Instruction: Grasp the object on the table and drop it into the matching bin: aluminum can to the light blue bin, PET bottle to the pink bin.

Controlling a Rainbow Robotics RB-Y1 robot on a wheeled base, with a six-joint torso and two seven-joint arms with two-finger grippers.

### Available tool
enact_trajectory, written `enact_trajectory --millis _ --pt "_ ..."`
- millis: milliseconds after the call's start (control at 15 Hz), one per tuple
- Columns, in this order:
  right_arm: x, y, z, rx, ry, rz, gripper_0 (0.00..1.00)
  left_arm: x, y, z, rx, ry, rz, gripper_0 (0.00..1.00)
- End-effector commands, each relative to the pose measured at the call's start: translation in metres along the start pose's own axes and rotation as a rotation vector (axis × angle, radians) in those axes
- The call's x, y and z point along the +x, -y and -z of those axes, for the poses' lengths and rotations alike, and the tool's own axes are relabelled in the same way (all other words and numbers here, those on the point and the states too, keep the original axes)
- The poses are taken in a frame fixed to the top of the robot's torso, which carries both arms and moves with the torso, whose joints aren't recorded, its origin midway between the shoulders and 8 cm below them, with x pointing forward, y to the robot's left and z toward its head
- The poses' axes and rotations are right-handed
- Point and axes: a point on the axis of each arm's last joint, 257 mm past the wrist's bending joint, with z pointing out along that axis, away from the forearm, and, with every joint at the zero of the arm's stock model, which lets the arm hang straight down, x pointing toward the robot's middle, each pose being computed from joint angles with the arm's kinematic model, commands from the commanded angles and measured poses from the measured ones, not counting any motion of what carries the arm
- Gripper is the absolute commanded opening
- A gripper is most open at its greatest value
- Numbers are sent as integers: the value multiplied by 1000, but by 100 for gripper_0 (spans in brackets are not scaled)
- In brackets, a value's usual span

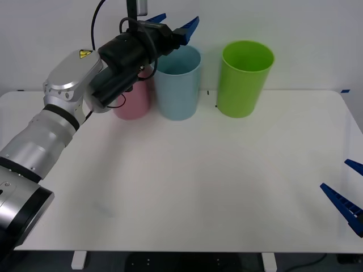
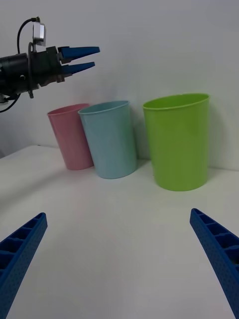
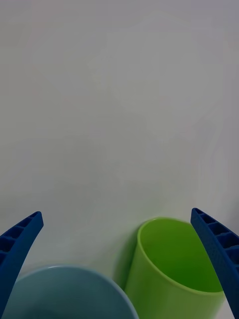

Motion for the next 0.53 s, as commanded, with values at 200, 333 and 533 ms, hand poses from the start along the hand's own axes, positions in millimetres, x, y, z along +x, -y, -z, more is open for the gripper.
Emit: enact_trajectory --millis 200,333,533 --pt "0 0 0 0 0 0 100 3 -24 72 -21 39 2 100" --pt "0 0 0 0 0 0 100 4 -36 108 -44 52 -6 100" --pt "0 0 0 0 0 0 100 3 -49 164 -67 62 -28 100"
